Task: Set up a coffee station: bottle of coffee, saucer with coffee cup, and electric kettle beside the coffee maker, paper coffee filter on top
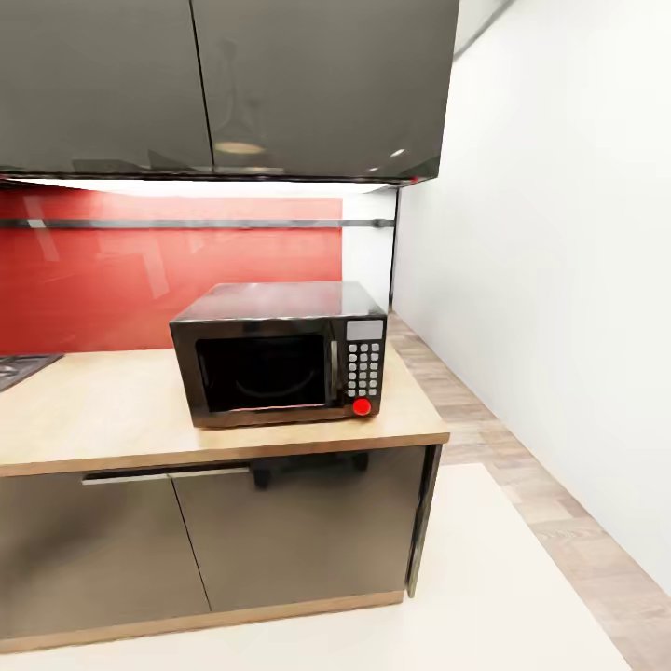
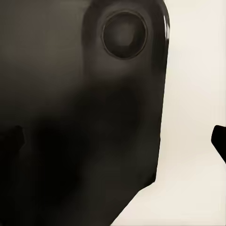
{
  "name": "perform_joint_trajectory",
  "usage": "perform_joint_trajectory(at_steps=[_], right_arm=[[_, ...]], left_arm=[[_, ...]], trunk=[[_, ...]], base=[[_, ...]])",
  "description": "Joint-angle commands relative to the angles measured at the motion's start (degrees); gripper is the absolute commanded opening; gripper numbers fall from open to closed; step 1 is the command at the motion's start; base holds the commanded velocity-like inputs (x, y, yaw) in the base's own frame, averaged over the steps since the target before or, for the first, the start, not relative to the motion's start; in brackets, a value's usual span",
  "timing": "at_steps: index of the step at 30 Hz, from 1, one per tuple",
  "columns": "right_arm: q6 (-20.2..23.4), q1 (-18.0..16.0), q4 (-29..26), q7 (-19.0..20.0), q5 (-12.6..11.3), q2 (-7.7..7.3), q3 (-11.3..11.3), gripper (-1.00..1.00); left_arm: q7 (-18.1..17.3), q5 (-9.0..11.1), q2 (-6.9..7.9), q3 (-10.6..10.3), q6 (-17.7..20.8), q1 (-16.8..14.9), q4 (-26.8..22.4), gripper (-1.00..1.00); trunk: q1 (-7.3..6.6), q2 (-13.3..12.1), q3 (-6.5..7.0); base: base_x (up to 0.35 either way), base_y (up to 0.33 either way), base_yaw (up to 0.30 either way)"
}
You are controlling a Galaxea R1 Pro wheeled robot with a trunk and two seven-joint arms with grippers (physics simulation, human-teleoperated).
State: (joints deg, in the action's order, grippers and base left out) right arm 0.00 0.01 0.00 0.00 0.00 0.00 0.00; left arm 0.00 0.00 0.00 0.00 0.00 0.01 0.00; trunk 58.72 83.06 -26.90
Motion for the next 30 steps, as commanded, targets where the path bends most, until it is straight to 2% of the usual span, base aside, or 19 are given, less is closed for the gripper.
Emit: perform_joint_trajectory(at_steps=[1, 5, 23, 30], right_arm=[[0.33, 0.22, 0.13, -0.09, 0.02, 0.33, -0.06, 1.0], [0.77, 0.2, 0.05, -0.09, 0.04, 1.39, -0.04, 1.0], [0.78, 0.19, 0.0, -0.09, 0.09, 1.4, -0.02, 1.0], [0.58, -2.12, -2.29, -0.09, 0.44, -0.8, 0.21, 1.0]], left_arm=[[-0.18, 0.0, -0.33, -0.33, 0.33, 0.25, -0.33, 1.0], [-0.18, 0.0, -0.88, -0.41, 0.81, 0.25, -0.68, 1.0], [-0.18, 0.0, -0.88, -0.31, 0.8, 0.25, -0.69, 1.0], [0.01, 0.0, -0.15, 0.08, -0.59, 1.9, -2.93, 1.0]], trunk=[[0.0, 0.01, -0.03], [0.0, 0.01, -0.03], [0.0, 0.01, -0.03], [0.0, 0.01, -0.03]], base=[[0.0, 0.0, 0.0], [0.0, 0.0, 0.0], [0.0, 0.0, 0.0], [0.0, 0.0, 0.0]])
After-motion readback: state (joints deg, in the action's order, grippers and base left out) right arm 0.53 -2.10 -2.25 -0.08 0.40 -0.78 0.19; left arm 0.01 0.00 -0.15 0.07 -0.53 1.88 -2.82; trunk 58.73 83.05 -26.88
